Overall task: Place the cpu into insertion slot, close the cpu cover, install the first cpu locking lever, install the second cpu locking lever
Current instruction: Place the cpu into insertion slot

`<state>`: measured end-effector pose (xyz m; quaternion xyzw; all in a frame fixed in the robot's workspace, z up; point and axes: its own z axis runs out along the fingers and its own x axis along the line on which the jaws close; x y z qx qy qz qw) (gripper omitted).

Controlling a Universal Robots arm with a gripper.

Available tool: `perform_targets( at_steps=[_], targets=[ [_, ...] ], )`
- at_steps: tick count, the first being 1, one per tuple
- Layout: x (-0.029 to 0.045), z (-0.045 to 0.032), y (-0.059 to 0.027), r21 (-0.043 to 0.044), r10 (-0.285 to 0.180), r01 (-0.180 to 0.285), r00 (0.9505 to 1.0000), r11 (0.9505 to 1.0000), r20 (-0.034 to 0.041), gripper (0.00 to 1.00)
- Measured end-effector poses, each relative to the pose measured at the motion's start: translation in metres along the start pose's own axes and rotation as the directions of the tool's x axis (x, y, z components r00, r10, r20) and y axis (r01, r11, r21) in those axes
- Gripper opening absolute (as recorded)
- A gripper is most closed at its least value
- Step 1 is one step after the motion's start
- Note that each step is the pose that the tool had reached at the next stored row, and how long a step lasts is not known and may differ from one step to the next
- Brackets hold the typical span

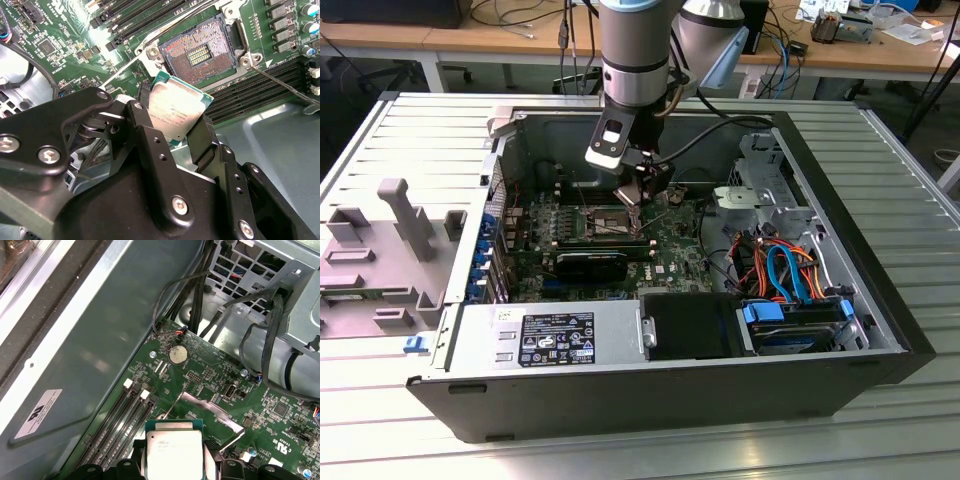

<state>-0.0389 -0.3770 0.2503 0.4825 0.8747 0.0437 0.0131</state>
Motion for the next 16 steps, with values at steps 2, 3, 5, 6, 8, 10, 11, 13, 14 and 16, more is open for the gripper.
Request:
perform_targets(
  at_steps=[2,3,5,6,8,10,11,13,14,16],
  targets=[
    [0.0,0.0001,0.0,-0.0001,0.001,-0.001,1.0,1.0,0.0001,0.54],
    [0.0,0.0001,0.0,0.0,0.001,-0.001,1.0,1.0,0.0001,0.54],
    [0.0,0.0002,0.0,-0.0001,0.002,-0.002,1.0,1.0,0.0002,0.54],
    [0.0,0.0002,0.0,-0.0001,0.003,-0.003,1.0,1.0,0.0003,0.54],
    [0.0,0.0003,0.0,-0.0001,0.004,-0.004,1.0,1.0,0.0003,0.54],
    [0.0,0.0004,0.0,-0.0001,0.005,-0.005,1.0,1.0,0.0004,0.54],
    [0.0,0.0005,0.0,-0.0001,0.006,-0.006,1.0,1.0,0.0005,0.54],
    [0.0,0.0005,0.0,-0.0002,0.006,-0.006,1.0,1.0,0.0006,0.54],
    [0.0,0.0006,0.0,-0.0002,0.007,-0.007,1.0,1.0,0.0006,0.54],
    [0.0,0.0007,-0.0001,-0.0002,0.008,-0.008,1.0,1.0,0.0008,0.54]
  ],
)
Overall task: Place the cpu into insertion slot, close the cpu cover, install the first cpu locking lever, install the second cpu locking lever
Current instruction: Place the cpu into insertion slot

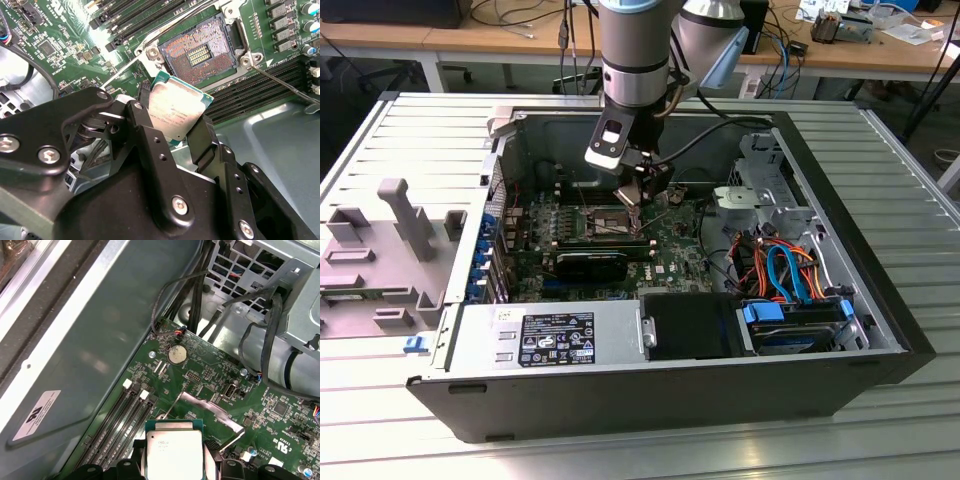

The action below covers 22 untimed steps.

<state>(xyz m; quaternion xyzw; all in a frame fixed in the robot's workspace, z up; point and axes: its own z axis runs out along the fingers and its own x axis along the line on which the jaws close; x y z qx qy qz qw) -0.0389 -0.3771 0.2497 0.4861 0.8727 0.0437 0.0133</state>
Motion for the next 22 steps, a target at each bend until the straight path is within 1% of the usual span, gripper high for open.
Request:
perform_targets(
  at_steps=[22],
  targets=[
    [0.0,0.0009,-0.0001,-0.0001,0.01,-0.01,0.9999,0.9999,0.0009,0.54]
  ],
)
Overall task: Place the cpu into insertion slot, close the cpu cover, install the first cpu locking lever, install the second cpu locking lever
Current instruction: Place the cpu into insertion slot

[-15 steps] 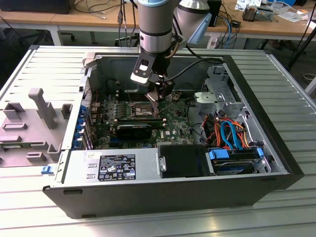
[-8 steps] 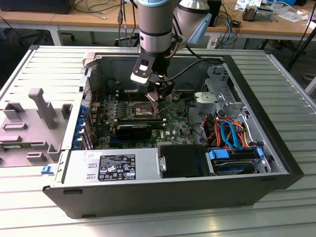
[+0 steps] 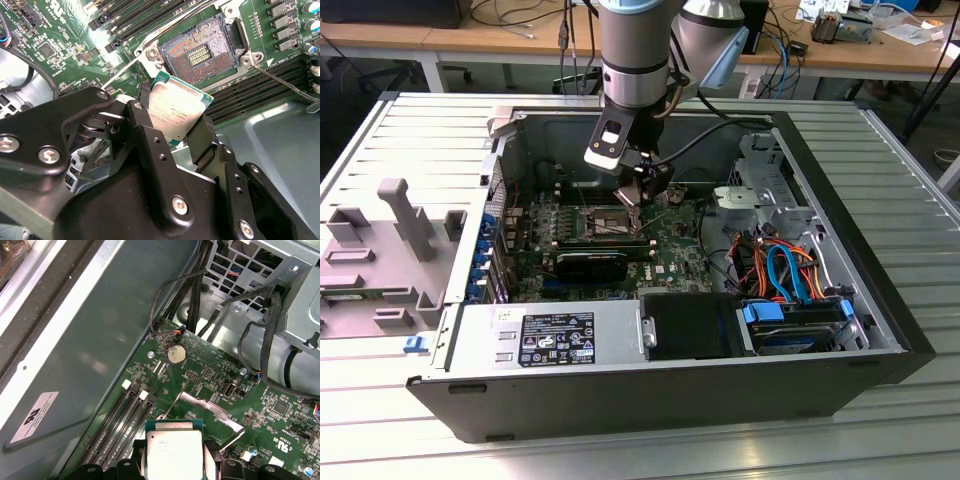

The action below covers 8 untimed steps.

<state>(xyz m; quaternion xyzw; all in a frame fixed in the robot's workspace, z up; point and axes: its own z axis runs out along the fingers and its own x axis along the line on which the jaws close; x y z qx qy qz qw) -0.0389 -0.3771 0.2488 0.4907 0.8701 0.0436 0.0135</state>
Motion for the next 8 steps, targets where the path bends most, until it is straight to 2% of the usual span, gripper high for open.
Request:
perform_targets(
  at_steps=[8],
  targets=[
    [0.0,0.0009,-0.0001,-0.0002,0.008,-0.008,1.0,1.0,0.0006,0.54]
  ],
)
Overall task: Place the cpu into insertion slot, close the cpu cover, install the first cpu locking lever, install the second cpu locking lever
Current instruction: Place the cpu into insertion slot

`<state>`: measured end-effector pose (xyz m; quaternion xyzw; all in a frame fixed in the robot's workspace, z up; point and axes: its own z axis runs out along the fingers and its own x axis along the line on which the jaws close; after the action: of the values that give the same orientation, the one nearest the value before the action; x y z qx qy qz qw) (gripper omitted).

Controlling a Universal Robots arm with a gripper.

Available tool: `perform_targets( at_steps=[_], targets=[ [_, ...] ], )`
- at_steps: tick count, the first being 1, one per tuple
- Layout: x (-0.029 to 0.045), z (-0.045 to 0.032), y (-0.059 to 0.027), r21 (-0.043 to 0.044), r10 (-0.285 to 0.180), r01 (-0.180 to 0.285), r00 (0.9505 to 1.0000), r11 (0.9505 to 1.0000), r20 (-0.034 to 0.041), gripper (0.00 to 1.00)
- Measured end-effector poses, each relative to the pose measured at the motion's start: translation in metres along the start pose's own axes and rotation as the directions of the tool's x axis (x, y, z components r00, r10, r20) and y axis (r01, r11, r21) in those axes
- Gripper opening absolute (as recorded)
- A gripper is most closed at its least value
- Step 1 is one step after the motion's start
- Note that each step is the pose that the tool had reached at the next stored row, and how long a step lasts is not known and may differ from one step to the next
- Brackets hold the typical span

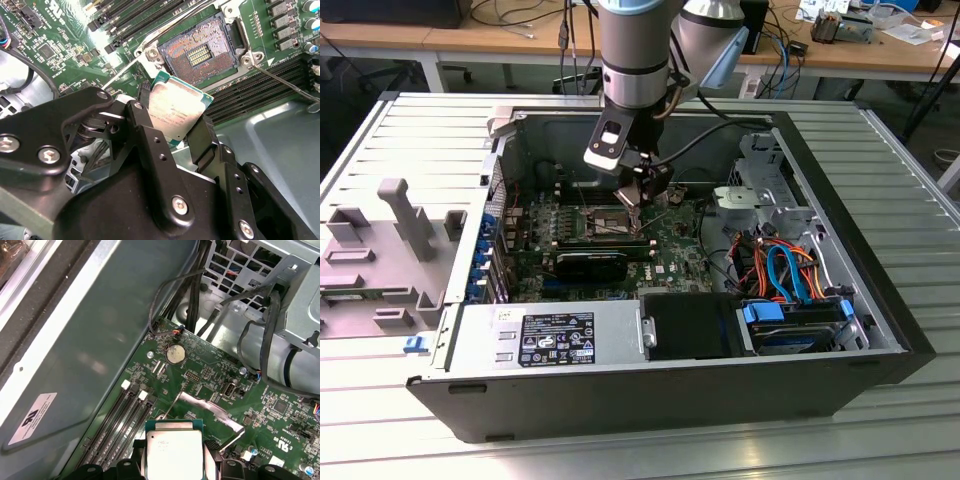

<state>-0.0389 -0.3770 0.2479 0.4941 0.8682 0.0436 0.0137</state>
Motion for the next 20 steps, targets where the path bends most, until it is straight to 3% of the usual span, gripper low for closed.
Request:
perform_targets(
  at_steps=[20],
  targets=[
    [0.0,0.0012,-0.0001,-0.0001,0.009,-0.009,1.0,1.0,0.0009,0.54]
  ],
)
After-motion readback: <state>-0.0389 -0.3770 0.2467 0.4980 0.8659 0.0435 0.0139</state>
